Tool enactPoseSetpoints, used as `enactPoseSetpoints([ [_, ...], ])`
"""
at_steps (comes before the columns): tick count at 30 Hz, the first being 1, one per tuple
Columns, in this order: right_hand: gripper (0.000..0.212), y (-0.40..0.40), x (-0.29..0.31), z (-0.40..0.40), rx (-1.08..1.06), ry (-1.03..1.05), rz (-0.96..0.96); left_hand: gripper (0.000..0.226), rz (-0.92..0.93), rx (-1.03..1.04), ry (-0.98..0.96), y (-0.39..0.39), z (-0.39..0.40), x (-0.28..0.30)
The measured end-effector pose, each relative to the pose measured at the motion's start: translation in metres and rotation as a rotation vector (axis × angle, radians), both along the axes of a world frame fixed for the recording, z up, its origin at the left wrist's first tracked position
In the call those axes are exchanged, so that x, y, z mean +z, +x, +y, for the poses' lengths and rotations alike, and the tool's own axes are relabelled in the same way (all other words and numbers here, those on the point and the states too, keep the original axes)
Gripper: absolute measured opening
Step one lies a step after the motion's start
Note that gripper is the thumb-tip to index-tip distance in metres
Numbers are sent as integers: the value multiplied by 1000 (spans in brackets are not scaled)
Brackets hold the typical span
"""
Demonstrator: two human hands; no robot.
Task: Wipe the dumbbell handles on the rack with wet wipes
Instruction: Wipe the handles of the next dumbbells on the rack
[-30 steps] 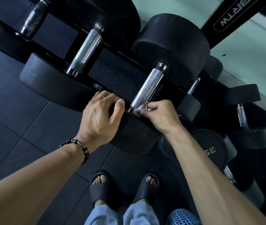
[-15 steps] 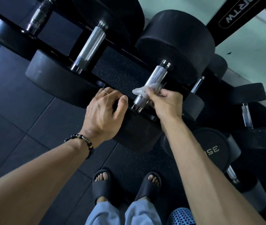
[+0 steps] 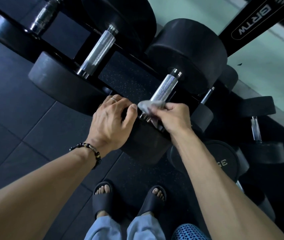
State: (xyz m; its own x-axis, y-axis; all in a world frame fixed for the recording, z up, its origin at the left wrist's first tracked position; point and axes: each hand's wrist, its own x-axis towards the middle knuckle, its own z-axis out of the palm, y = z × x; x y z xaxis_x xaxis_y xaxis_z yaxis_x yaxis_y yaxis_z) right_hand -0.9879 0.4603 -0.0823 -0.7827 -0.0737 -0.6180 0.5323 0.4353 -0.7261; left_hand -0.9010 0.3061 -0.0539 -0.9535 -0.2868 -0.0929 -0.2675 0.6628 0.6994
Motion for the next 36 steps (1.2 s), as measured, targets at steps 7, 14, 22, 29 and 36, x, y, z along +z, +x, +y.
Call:
enactPoseSetpoints([
  [7, 50, 8, 9, 2, 218, 80, -130, 49, -22, -1, -19, 0, 1, 1],
  [14, 12, -24, -1, 3, -111, -136, 47, 49, -35, 8, -26, 0, 1, 0],
  [22, 8, -3, -3, 11, 92, -25, 71, 48, -46, -5, -48, -1, 1, 1],
  [29, 31, 10, -5, 7, 71, -4, 87, 54, -199, -78, -64, -17, 3, 14],
  [36, 29, -26, -7, -10, -266, -185, 70, 64, -208, -55, -92, -26, 5, 11],
])
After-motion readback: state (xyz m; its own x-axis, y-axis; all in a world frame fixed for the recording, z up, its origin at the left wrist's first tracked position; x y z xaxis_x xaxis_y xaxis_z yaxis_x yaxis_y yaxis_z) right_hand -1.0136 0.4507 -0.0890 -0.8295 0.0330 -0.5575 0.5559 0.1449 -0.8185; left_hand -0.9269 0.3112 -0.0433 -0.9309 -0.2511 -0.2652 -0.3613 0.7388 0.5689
